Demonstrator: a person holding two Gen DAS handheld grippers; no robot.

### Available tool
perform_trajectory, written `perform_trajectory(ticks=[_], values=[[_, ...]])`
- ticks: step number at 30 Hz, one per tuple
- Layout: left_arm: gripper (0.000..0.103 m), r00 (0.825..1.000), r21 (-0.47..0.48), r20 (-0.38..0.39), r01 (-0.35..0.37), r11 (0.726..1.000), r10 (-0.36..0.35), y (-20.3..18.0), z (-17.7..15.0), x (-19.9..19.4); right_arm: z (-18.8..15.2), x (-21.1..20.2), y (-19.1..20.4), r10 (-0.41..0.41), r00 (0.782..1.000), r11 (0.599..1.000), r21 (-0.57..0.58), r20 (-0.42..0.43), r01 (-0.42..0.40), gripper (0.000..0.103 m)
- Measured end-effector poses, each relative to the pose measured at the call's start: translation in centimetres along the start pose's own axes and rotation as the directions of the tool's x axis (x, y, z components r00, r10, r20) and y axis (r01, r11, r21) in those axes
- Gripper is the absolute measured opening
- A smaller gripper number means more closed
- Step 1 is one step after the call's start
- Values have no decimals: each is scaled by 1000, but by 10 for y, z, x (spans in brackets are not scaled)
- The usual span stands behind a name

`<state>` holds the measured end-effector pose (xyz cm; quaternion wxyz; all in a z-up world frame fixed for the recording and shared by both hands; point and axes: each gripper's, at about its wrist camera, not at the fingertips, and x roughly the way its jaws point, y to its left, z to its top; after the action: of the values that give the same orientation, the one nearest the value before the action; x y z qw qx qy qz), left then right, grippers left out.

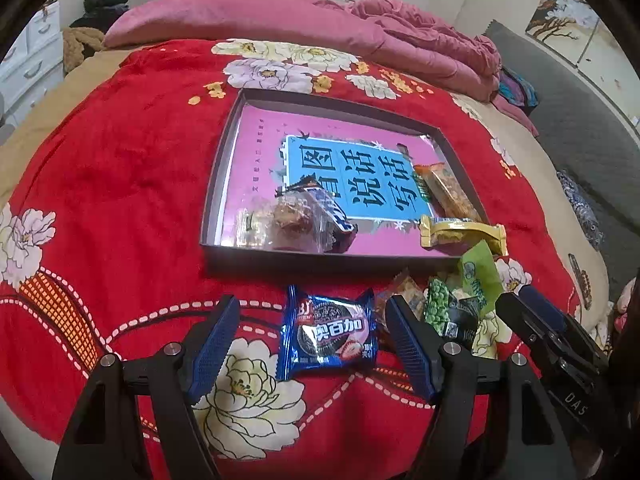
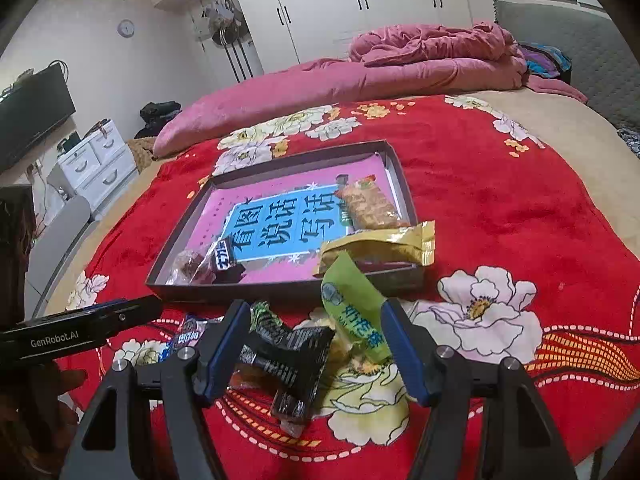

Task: Organize snacks
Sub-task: 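Move both tools back toward the snack pile beside the tray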

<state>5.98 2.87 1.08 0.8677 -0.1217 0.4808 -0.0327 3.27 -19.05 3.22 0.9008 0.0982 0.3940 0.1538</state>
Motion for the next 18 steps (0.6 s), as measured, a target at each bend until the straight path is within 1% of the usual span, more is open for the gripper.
perform_trajectory(ticks=[5, 13, 18], values=[[76, 1000, 11, -15, -2, 1000, 2, -3, -5, 1, -6, -1, 4, 0, 1000, 1000, -10, -19, 0, 67], [76, 999, 19, -35, 2, 1000, -1, -3, -12, 1, -20, 2, 1, -2, 996, 1000, 18, -94, 4, 67], [76, 999, 27, -54, -3, 1000, 4, -4, -15, 5, -27, 5, 4, 0, 990, 1000, 14, -141, 2, 67]])
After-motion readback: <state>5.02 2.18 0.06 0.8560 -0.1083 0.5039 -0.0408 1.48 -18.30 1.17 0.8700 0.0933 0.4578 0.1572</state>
